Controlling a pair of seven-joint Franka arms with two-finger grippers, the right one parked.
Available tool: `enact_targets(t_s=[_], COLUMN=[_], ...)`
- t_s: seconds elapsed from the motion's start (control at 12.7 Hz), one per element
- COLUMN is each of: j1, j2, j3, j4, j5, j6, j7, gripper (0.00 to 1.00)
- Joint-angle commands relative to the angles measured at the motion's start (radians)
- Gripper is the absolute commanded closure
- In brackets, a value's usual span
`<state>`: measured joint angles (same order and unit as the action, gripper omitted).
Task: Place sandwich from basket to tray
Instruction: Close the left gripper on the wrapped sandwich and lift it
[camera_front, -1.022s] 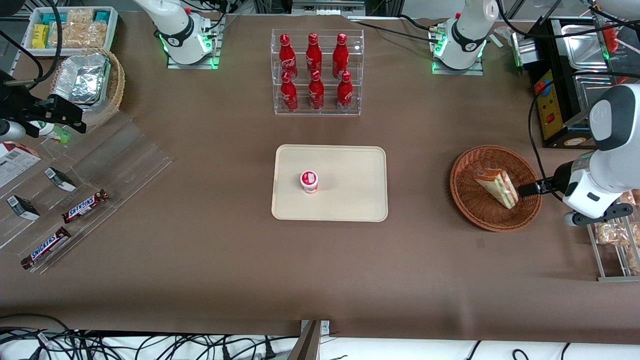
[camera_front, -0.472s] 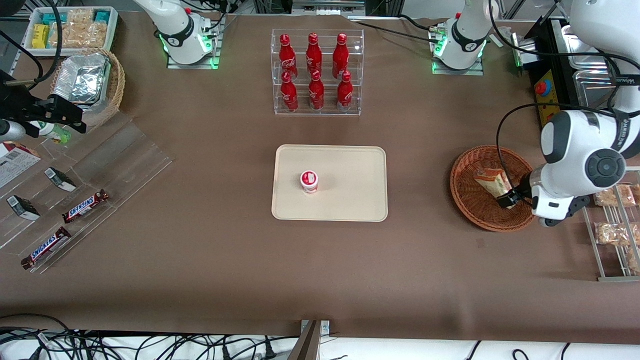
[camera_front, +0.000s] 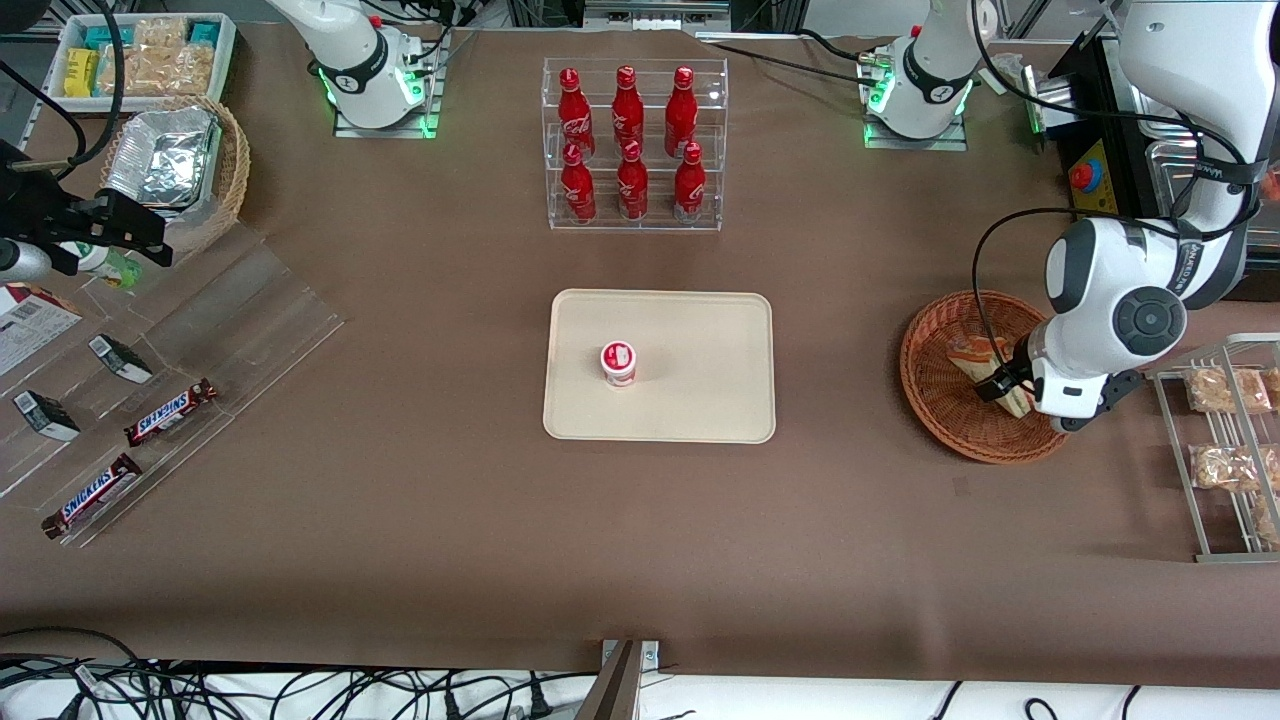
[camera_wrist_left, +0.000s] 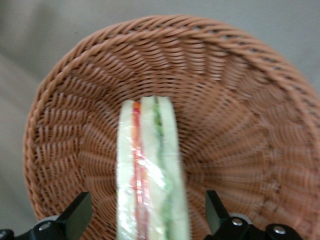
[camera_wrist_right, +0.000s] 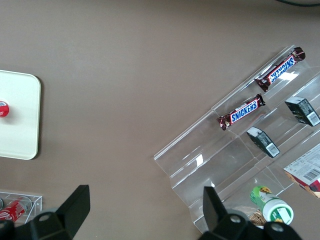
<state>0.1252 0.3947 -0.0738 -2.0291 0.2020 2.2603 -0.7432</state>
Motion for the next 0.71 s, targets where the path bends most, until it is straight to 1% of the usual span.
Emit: enact_targets(t_s=[0.0, 0.08, 0.24, 0.31, 0.39, 0.55, 0.63], j1=[0.008, 0.008, 0.007, 0.007, 0.007, 0.005, -0.002], j2=[-0.045, -0.045, -0.045, -0.045, -0.045, -0.046, -0.048], j3=[-0.004, -0.006, -0.011, -0.014, -0.015, -0.018, -0.021], j4=[-0.068, -0.063, -0.057, -0.054, -0.051, -0.022, 0.006], j5=[0.043, 0.043, 0.042, 0.042, 0.042, 0.043, 0.043], j6=[0.032, 0.032, 0.030, 0.028, 0.025, 0.004, -0.037], j7=[-0.053, -0.079, -0.114, -0.123, -0.125, -0.113, -0.108], gripper=[0.00, 0.14, 0.45, 0.56, 0.61, 0.62, 0.61])
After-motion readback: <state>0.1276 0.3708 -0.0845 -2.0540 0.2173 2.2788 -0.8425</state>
